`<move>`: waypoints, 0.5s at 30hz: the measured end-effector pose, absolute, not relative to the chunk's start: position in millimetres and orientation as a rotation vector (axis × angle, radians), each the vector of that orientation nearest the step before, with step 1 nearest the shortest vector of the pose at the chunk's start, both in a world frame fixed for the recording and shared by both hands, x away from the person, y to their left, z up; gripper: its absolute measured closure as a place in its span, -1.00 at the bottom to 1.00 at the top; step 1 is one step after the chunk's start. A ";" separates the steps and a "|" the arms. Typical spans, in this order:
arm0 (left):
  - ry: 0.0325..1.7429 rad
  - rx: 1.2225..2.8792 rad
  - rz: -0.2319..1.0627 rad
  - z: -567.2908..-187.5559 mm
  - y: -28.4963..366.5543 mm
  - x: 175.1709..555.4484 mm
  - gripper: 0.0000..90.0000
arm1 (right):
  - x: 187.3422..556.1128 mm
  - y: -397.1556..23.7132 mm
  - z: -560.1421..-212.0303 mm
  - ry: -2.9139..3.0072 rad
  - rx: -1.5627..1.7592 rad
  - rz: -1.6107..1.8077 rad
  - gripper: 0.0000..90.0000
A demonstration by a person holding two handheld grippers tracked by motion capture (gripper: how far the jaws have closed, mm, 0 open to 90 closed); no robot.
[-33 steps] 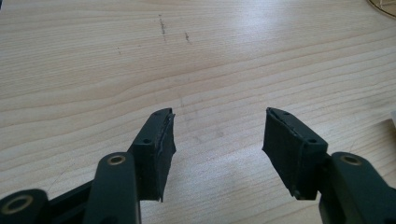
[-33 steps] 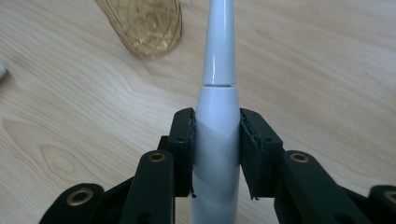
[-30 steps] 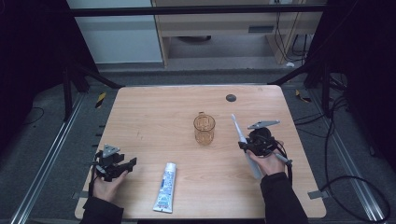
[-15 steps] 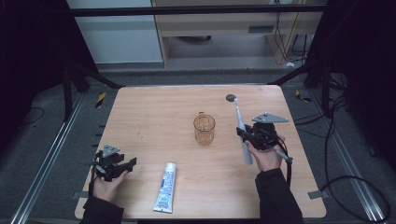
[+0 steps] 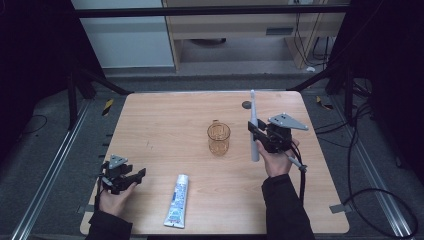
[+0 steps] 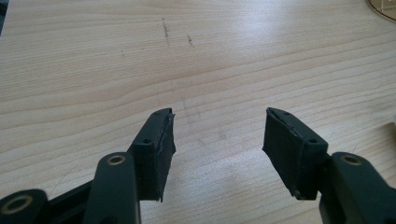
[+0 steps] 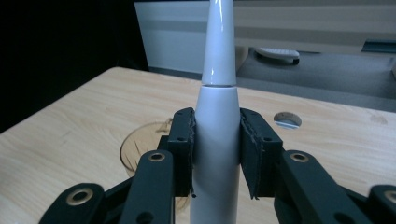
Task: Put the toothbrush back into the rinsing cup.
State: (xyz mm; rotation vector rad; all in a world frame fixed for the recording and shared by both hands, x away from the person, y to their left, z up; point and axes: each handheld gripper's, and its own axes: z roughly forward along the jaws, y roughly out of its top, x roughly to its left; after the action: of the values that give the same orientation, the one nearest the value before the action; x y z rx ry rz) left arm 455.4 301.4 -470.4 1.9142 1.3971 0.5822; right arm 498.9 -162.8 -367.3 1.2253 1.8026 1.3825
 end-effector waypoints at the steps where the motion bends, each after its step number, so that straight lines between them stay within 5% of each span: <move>1: 1.397 1.915 0.583 -470.5 301.4 455.4 -0.07 | 499.7 -161.6 -366.1 1.787 1.223 1.393 0.50; 15: 1.398 1.913 0.590 -470.9 301.7 455.4 -0.08 | 511.3 -145.8 -367.6 1.636 1.214 1.479 0.50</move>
State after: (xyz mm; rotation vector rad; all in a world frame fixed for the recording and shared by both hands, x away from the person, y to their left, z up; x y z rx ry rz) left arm 455.4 301.7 -470.9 1.9131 1.3977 0.5895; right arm 511.3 -145.8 -367.6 1.2138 1.6358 1.4785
